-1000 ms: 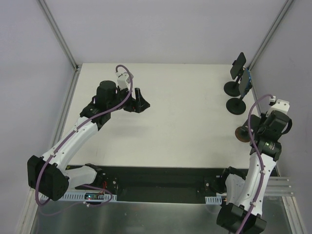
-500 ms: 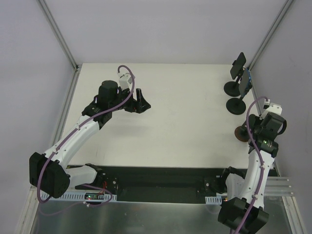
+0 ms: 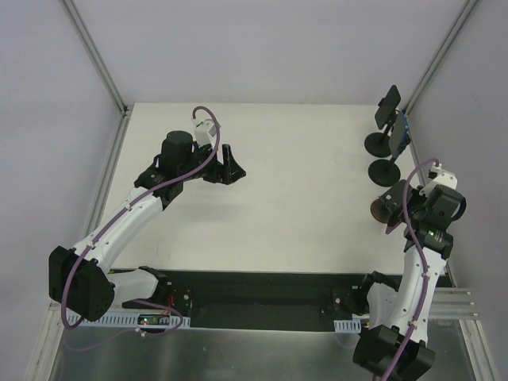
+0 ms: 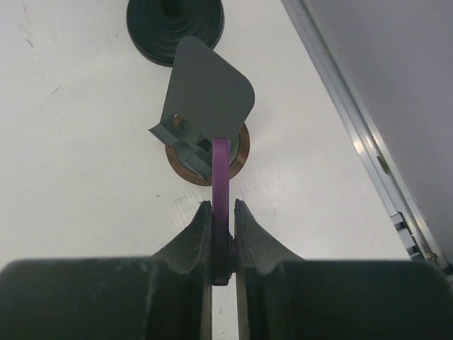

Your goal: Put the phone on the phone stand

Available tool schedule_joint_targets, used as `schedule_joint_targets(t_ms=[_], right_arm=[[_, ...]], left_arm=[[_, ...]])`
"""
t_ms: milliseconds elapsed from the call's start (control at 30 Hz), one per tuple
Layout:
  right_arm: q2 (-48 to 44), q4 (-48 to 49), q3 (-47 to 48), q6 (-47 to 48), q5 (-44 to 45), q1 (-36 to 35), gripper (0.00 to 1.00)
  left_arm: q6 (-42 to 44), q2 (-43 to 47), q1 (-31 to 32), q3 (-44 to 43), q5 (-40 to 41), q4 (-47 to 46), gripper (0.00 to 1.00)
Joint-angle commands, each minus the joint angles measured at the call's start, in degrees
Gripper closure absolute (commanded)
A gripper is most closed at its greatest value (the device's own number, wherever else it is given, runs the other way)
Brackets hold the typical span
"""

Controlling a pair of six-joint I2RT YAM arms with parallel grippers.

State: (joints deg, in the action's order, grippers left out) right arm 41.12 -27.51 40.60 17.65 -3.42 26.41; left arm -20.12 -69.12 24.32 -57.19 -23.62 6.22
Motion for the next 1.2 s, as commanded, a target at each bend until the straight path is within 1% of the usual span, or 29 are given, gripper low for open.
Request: schedule_joint_targets(t_ms=[0, 100, 200, 300, 333, 467, 567, 633, 700, 733, 800, 833, 900, 933, 1000, 1033, 1067, 1167], right_arm=[[-1.0, 2.8, 3.3, -5.4, -6.2, 0.3, 1.0], [-1.1, 3.4, 3.3, -7.5, -8.4, 0.3, 1.0], [-0.9, 2.7, 4.1, -6.8, -8.2, 0.3, 1.0], [-0.7, -1.1, 6.1, -5.1, -7.9, 0.3, 1.0], [-0.9, -3.3, 6.5, -5.1, -9.0, 0.1, 1.0], [-2.8, -6.6, 8.5, -4.5, -11.3, -1.5, 1.0], [-3.6, -5.5, 10.6, -1.1, -13.0, -1.9, 1.0], [-3.2, -2.7, 10.4, 2.8, -13.6, -1.8, 1.0], [-1.1, -1.0, 9.9, 5.6, -14.5, -1.5, 1.0], [-0.1, 0.9, 10.1, 7.5, -16.6, -1.1, 1.0], [2.3, 3.8, 10.1, 8.1, -18.1, -0.2, 1.0], [3.3, 6.5, 10.4, 9.0, -22.5, 0.2, 1.0], [7.3, 5.4, 12.6, 12.3, -24.3, 1.5, 1.0], [8.7, 4.0, 13.8, 14.5, -27.1, 2.2, 1.0], [11.2, 3.1, 15.7, 18.4, -27.0, 4.7, 1.0], [11.7, 3.2, 15.9, 19.3, -29.9, 5.7, 1.0], [12.4, 3.6, 16.1, 19.5, -30.0, 5.8, 1.0], [14.2, 4.6, 16.4, 19.8, -34.3, 5.8, 1.0]], left_arm=[[-0.4, 0.1, 0.1, 0.1, -1.4, -2.5, 0.25], [-0.4, 0.0, 0.1, 0.1, -1.4, -2.6, 0.25], [-0.6, -0.1, 0.0, 0.0, -1.5, -2.6, 0.25], [-0.6, 0.0, 0.1, 0.1, -1.6, -2.6, 0.24], [-0.6, -0.2, 0.1, 0.1, -1.7, -2.6, 0.24], [-0.8, -0.6, 0.0, -0.1, -2.0, -2.6, 0.24], [-1.0, -0.8, 0.1, 0.0, -2.3, -2.6, 0.24], [-0.9, -0.8, 0.0, 0.0, -2.2, -2.6, 0.24], [-0.8, -0.8, 0.1, 0.0, -2.0, -2.6, 0.24], [-0.7, -0.6, 0.0, 0.1, -1.9, -2.6, 0.24], [-0.6, -0.6, 0.1, 0.1, -1.6, -2.6, 0.25], [-0.6, -0.5, 0.1, 0.1, -1.8, -2.5, 0.25], [-0.4, -0.5, 0.1, 0.1, -1.8, -2.6, 0.25], [-0.6, -0.5, 0.0, 0.1, -1.8, -2.6, 0.25], [-0.5, -0.3, 0.2, 0.1, -2.1, -2.6, 0.25], [-0.5, -0.1, 0.2, 0.1, -2.1, -2.6, 0.25], [-0.4, 0.1, 0.6, 0.1, -2.1, -2.6, 0.24], [-0.2, 0.5, 1.1, 0.1, -2.3, -2.6, 0.22]])
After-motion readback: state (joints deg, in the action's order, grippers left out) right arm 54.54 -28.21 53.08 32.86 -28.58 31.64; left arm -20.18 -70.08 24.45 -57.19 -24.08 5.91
